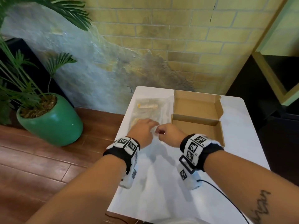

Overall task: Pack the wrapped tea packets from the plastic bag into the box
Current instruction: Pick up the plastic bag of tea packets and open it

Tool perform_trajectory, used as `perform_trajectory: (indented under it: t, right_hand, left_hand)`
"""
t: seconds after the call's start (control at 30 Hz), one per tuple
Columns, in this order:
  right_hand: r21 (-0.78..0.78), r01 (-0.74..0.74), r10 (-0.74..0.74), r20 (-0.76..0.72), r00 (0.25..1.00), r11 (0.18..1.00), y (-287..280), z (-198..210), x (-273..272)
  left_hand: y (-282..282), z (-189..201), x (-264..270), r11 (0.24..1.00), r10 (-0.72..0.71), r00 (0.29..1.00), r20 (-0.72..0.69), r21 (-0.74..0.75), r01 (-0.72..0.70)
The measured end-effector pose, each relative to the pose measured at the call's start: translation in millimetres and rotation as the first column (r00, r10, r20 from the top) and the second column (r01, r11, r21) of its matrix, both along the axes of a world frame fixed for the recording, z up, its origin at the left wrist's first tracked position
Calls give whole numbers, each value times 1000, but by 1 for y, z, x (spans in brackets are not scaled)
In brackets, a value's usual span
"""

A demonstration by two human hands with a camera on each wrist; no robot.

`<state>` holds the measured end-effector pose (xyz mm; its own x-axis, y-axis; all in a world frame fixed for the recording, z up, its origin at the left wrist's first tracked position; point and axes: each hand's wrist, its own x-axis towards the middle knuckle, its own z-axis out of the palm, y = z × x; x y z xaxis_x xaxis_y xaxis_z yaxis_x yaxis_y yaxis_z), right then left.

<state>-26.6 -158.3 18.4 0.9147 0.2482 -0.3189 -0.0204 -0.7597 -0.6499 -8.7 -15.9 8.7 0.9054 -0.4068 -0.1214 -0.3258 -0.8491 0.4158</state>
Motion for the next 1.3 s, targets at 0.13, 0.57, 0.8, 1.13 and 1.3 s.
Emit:
perform_trajectory:
  t: [0.13, 0.57, 0.8, 1.13, 1.3]
  right_hand:
    - [-30, -81, 82, 34, 996, 996, -31, 29, -4]
    - [-234, 132, -124, 47, 991, 963, -183, 61, -70]
    - [-268, 285, -260, 125, 958, 920, -220, 57, -85]
    - [-259, 222, -180, 176, 968, 940, -208, 59, -93]
    - [-217, 259, -201, 259, 945, 941, -207, 59, -97]
  left_hand:
    - [-15, 16, 15, 966, -245, 969, 28, 92, 242]
    - [-59, 28, 1, 953, -281, 953, -110, 87, 291]
    - [-79, 48, -10, 968, -246, 966, -76, -73, 241]
    - [-137, 44, -24, 910, -297, 905, -303, 198, 365]
    - [-187, 47, -42, 925, -372, 906, -201, 2, 381]
